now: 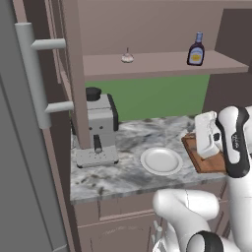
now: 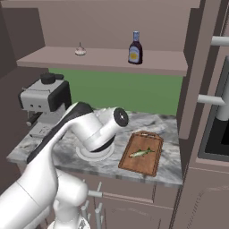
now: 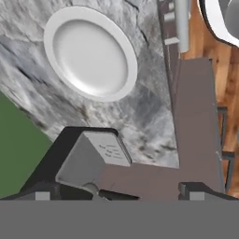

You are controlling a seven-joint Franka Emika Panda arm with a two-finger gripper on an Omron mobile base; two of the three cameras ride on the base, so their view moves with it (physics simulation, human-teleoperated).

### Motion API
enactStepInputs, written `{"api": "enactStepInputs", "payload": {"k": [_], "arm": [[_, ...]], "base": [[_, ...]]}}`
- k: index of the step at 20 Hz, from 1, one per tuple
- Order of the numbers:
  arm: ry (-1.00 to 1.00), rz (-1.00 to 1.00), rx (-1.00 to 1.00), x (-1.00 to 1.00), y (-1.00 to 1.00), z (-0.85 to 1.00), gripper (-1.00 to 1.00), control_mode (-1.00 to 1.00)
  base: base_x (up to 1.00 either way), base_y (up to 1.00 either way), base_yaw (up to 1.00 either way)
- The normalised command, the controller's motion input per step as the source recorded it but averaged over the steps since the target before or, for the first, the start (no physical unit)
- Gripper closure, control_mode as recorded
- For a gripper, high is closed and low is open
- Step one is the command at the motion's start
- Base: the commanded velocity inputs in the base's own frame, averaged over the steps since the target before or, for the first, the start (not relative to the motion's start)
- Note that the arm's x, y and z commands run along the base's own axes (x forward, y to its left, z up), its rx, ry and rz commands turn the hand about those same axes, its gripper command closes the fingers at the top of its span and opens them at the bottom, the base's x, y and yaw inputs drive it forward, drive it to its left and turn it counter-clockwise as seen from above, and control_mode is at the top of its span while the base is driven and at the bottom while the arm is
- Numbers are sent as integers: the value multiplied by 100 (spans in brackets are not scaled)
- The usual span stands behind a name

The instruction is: Pick the fish from the plate and place it on the cutting board. Then pick the condiment bottle from the cabinet and place it next to the cutting board.

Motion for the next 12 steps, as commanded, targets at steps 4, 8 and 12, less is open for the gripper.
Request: {"api": "enactStepInputs", "payload": {"k": [4,8,12], "arm": [[0,-6,16,0,0,13,-100,-100],[0,-6,2,0,0,18,-100,-100],[0,-10,0,0,0,24,-100,-100]], "base": [[0,0,0],[0,0,0],[0,0,0]]}}
